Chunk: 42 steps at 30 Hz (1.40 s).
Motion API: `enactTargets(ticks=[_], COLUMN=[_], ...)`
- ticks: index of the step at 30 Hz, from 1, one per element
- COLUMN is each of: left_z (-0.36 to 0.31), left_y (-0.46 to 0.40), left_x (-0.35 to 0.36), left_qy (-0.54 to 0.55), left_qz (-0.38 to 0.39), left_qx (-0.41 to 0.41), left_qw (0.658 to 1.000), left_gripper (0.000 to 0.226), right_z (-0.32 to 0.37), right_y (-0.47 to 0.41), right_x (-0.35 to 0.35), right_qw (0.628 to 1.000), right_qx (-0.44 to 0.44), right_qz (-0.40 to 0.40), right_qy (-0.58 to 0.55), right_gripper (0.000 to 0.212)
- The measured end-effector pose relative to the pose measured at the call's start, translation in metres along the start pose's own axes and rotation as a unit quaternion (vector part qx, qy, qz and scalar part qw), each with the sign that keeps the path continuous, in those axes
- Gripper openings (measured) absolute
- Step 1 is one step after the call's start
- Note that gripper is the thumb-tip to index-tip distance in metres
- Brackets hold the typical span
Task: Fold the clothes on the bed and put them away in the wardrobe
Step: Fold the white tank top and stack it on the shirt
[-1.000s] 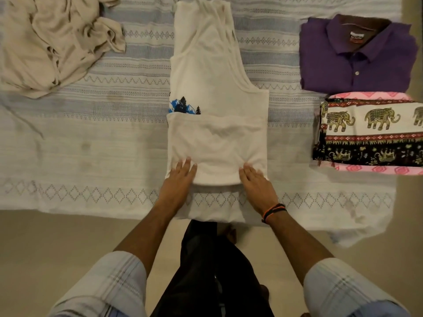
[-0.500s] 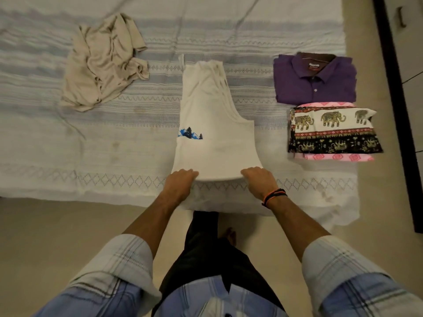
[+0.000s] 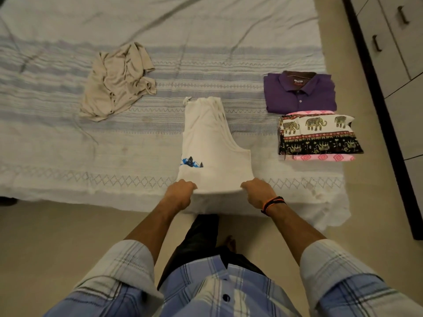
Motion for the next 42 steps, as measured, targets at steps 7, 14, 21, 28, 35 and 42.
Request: enactTargets(ticks=[7,14,21,28,35,42], left_z=[0.018,0.046,0.073,0.064,0.039,0.031], left_y=[-0.038,-0.106,-0.192,-0.221,-0.211,-0.220], left_x=[-0.048,-0.095,-0.131,-0.095,0.009,0.036], left_qy=[0.009,0.031,0.027,0.039,-0.027,-0.029], left_qz=[-0.044,-0.072,-0.130,-0.050,0.036,-0.068], left_qx=[-0.036,-0.050,-0.058,-0.027,0.023,0.022], left_qw=[0.998,0.996,0.989,0.998,0.999,0.997], left_gripper=[0.036,0.032,0.040,0.061,0.094,0.072], right_z=[-0.006,-0.015,-0.021,-0.007,-0.014,-0.011], right_y=[-0.042,-0.116,-0.202,-0.225,-0.215,-0.216], right_x=[-0.050,-0.104,-0.141,-0.090,0.010,0.034], right_qw=[1.000,0.999,0.997,1.000,0.995,0.996], right_qx=[0.013,0.030,0.043,0.004,-0.016,-0.050], right_qz=[-0.018,-0.020,-0.065,0.015,0.102,0.019], right_qy=[-0.019,-0.032,0.003,-0.012,0.016,0.073], right_gripper=[0.033,0.037,0.040,0.046,0.089,0.074])
Point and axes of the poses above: each hand's wrist, its own y-axis away from the middle knuckle, its own x-axis out of the palm, z = x × y, the point moved 4 cm from there along -y, towards the middle knuckle, and after that the axes turned 5 degrees about -y, right-handed, at the moved point
